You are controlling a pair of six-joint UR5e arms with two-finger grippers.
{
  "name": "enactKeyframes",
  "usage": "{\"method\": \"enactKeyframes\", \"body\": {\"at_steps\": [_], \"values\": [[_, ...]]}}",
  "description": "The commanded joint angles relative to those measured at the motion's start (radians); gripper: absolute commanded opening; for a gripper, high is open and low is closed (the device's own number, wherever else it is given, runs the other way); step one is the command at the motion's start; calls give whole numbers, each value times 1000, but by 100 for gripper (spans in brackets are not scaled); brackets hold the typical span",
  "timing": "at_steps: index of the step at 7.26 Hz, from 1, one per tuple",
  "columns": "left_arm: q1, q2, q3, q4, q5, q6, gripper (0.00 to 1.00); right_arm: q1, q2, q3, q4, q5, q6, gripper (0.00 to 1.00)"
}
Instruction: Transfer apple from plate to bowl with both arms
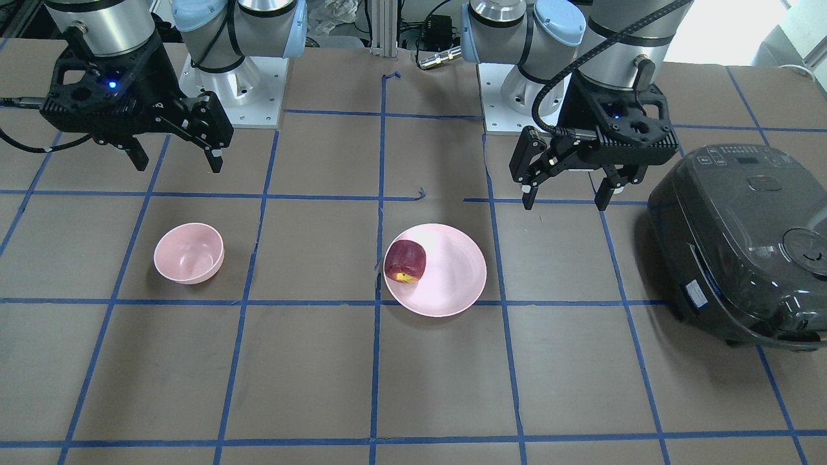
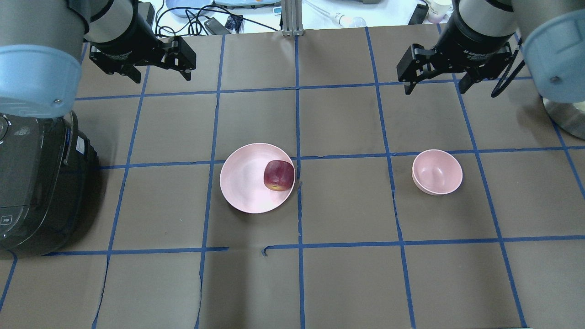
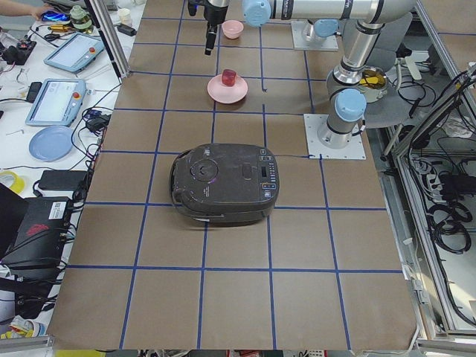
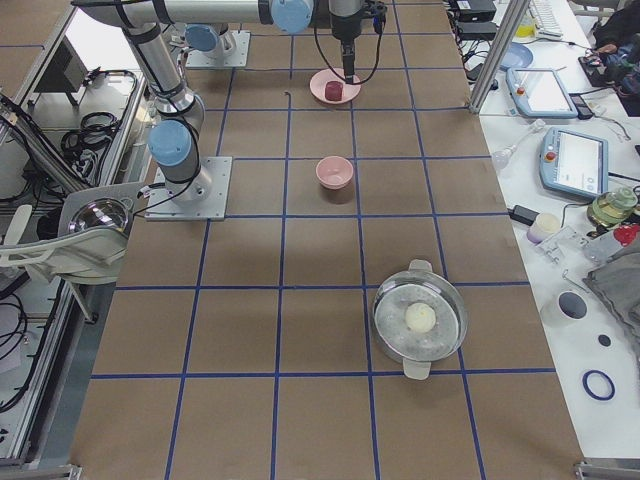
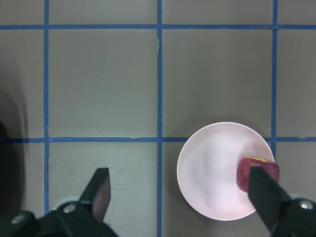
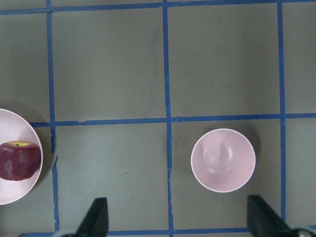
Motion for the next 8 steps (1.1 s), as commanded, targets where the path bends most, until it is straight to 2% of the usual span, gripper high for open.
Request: {"method": "enactKeyframes", "body": {"at_steps": [1,7,8], "values": [[6,-4,2,0,0,24,100,0,0,0,0,0,0,100],[4,10,-6,-18,5,22,100,0,0,2,-2,0,0,100],[4,8,11,-62,5,22,100,0,0,0,-2,0,0,100]]}}
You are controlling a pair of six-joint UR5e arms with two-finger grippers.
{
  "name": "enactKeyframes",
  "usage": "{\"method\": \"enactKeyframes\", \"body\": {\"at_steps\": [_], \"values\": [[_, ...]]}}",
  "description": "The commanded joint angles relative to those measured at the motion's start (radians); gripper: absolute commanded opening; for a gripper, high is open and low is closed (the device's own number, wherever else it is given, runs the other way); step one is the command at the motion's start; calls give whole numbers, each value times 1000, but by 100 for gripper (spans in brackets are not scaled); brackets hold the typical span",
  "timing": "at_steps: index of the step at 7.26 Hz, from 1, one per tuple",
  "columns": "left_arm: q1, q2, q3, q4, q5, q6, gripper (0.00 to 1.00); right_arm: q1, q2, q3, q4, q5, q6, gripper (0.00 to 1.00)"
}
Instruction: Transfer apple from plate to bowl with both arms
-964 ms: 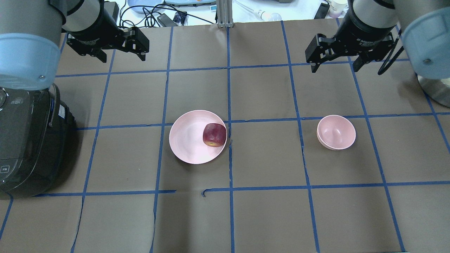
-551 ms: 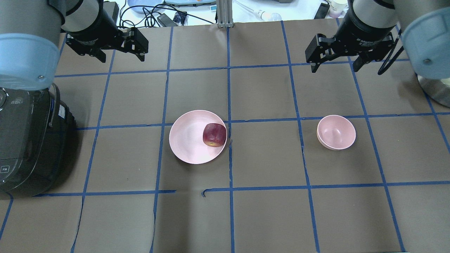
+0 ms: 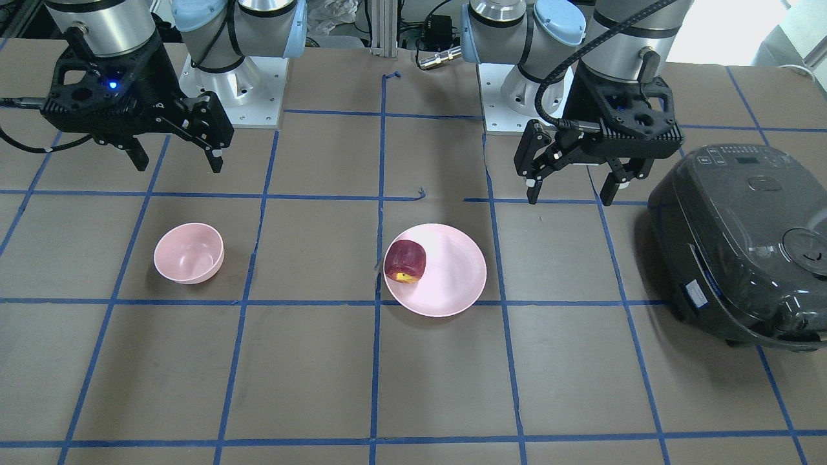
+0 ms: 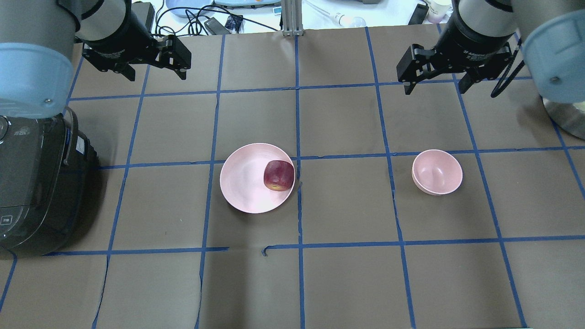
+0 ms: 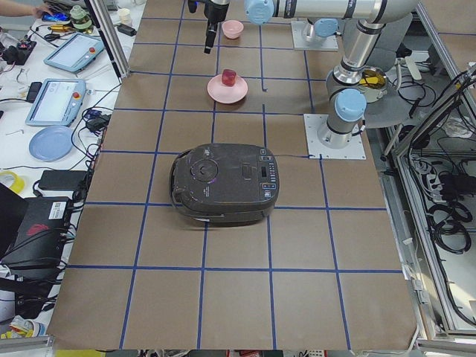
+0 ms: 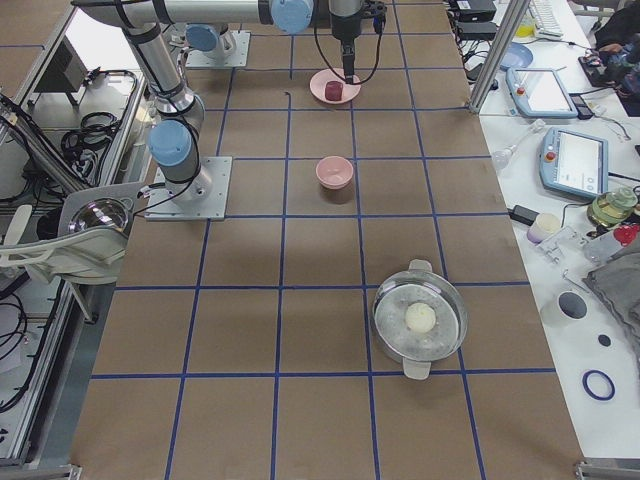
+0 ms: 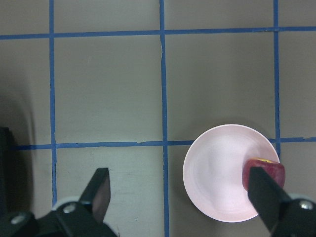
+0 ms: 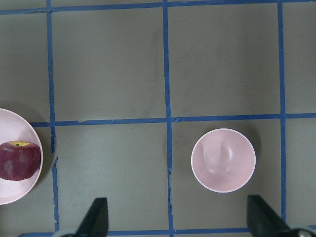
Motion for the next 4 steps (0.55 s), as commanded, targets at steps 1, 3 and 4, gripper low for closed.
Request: {"method": "enactKeyframes", "body": {"at_steps": [1,3,4], "values": [[0,-1,31,-111,0,-2,100,0,0,-1,-1,0,0,100],[-8,-17,58,-184,-2,-44,100,0,0,-1,-1,0,0,100],[-9,-19,58,-187,-3,-46,100,0,0,-1,-2,0,0,100]]}}
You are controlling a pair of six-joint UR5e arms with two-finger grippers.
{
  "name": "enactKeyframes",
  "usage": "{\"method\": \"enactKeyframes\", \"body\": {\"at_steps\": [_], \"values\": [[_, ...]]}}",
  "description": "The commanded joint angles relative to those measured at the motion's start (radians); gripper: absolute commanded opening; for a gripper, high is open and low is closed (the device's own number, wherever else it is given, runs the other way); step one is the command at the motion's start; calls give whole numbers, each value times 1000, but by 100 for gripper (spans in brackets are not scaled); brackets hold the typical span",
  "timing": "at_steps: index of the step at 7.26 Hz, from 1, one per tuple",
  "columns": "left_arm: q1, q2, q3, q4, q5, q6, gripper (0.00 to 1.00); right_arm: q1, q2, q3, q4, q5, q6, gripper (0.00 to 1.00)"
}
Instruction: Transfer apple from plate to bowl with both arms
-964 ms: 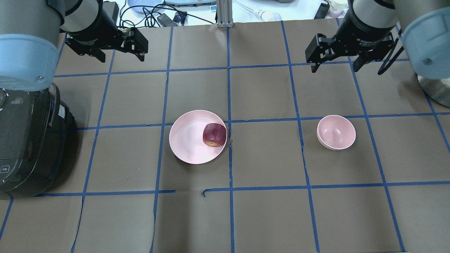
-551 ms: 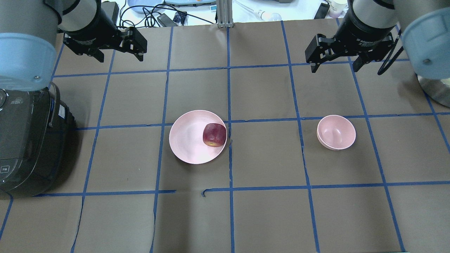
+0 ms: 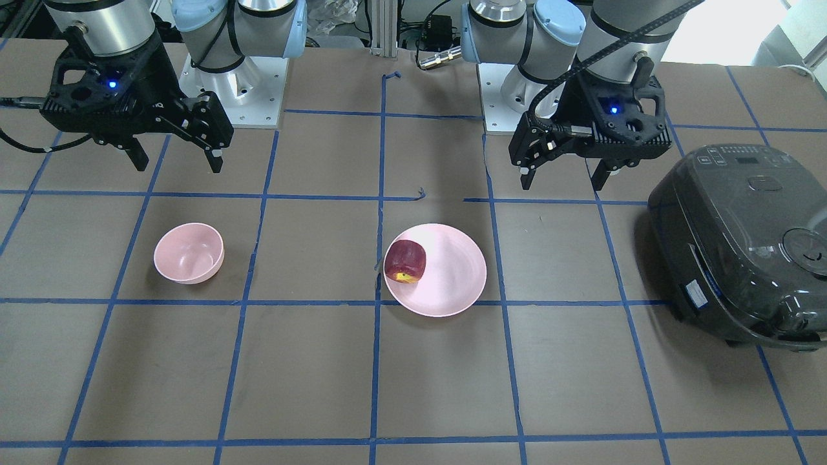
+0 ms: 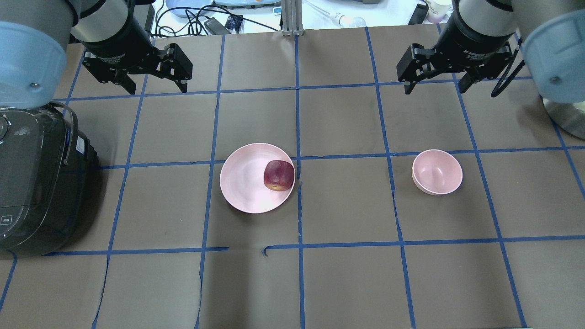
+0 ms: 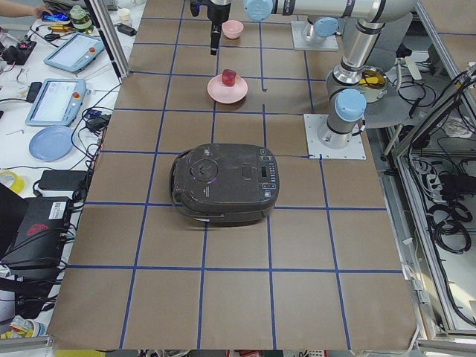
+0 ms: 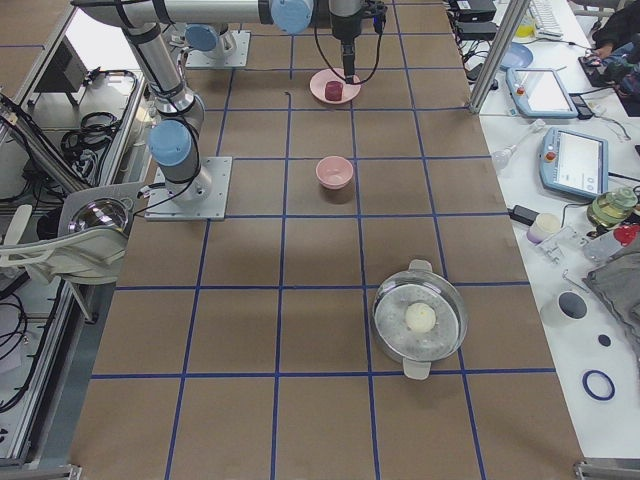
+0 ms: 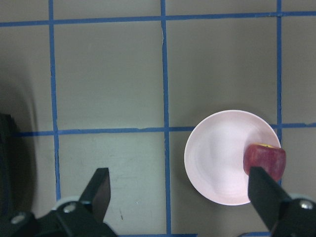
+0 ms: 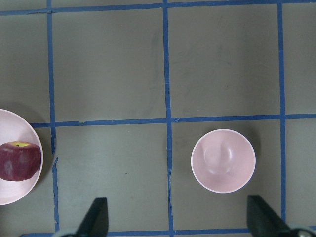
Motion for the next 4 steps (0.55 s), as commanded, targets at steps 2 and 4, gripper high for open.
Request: {"method": "enactKeyframes", "body": {"at_steps": [2,4], "values": [[-2,-7,-5,-11,-5,-11,100,0,0,0,-1,2,0,100],[-2,-7,-8,-8,-6,-10,100,0,0,0,-1,0,0,100]]}}
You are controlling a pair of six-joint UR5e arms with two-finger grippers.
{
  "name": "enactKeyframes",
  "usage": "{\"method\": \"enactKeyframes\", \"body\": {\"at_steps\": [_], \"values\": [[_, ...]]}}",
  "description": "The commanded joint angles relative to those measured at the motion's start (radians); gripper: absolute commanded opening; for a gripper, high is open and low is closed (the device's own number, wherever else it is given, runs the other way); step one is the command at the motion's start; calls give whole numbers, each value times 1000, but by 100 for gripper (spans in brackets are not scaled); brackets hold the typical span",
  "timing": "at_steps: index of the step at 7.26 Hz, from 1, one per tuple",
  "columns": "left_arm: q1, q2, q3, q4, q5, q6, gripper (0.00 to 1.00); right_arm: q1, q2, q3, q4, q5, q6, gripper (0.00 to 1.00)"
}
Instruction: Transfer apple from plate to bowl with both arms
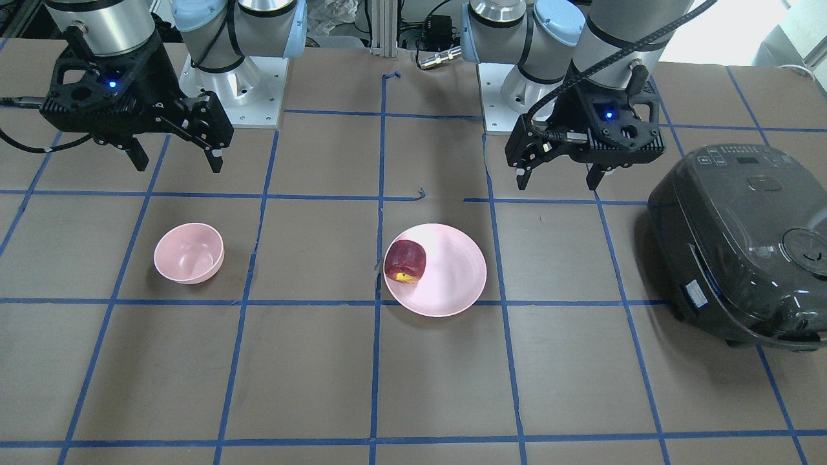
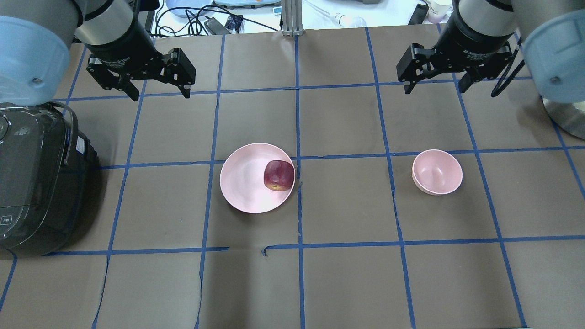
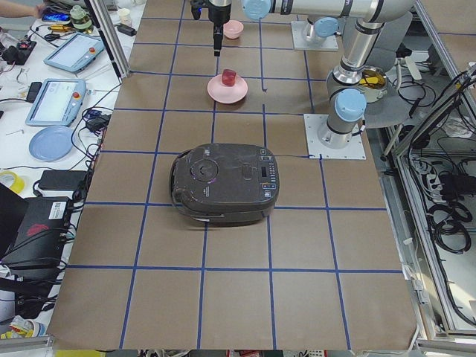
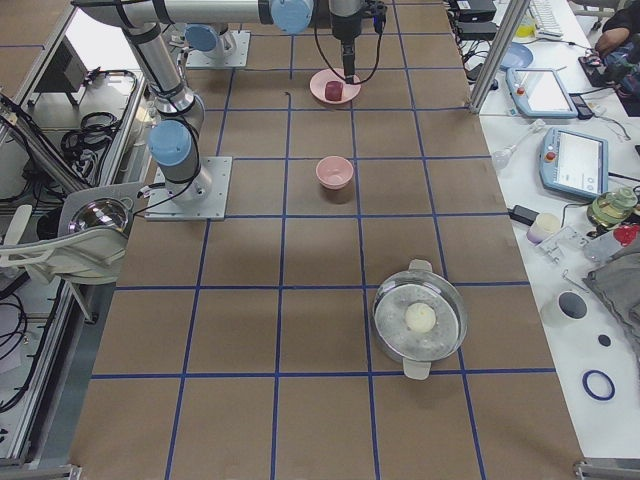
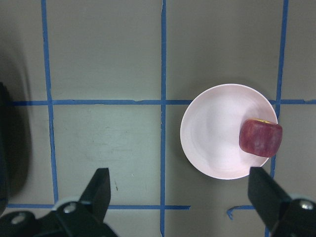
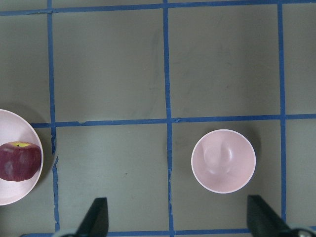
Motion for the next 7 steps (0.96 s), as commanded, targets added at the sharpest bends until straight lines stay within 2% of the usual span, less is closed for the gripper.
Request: {"method": "enactKeyframes", "body": {"at_steps": [1,7], "values": [[0,-1,-4,2,-1,1,100,0,0,0,1,0,0,100],[-2,-6,-5,8,-10,9,100,0,0,0,1,0,0,100]]}}
